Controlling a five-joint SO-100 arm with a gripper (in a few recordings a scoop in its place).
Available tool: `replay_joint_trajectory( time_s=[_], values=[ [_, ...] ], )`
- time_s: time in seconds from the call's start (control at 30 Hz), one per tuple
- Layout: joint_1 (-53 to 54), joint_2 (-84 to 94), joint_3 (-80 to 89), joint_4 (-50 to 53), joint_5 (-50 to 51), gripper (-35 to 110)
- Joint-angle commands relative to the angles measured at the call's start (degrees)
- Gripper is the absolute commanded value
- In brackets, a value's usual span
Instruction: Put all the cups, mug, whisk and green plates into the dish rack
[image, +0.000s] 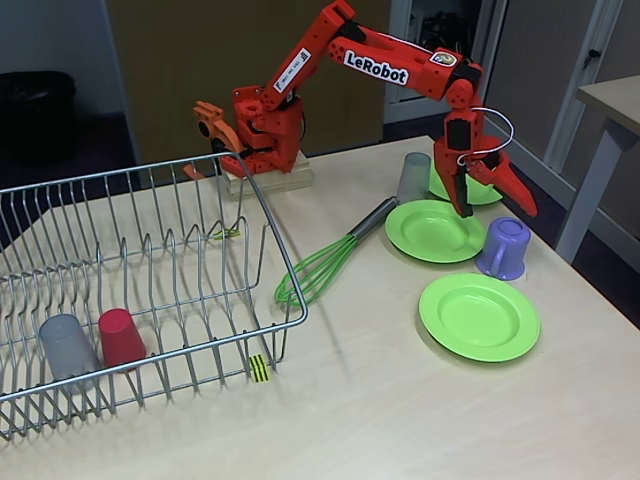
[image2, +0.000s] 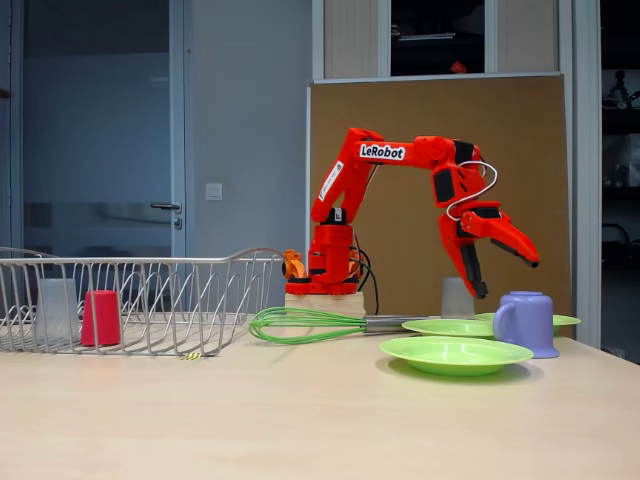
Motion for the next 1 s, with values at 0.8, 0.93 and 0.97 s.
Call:
replay_joint_trajectory(
  time_s=[0.8,0.93,0.97],
  values=[
    [-0.7,-16.52,-21.27,3.16,6.42,42],
    [-0.44,-16.96,-22.06,3.34,7.03,29],
    [-0.35,-16.96,-22.32,3.6,7.12,27]
  ],
)
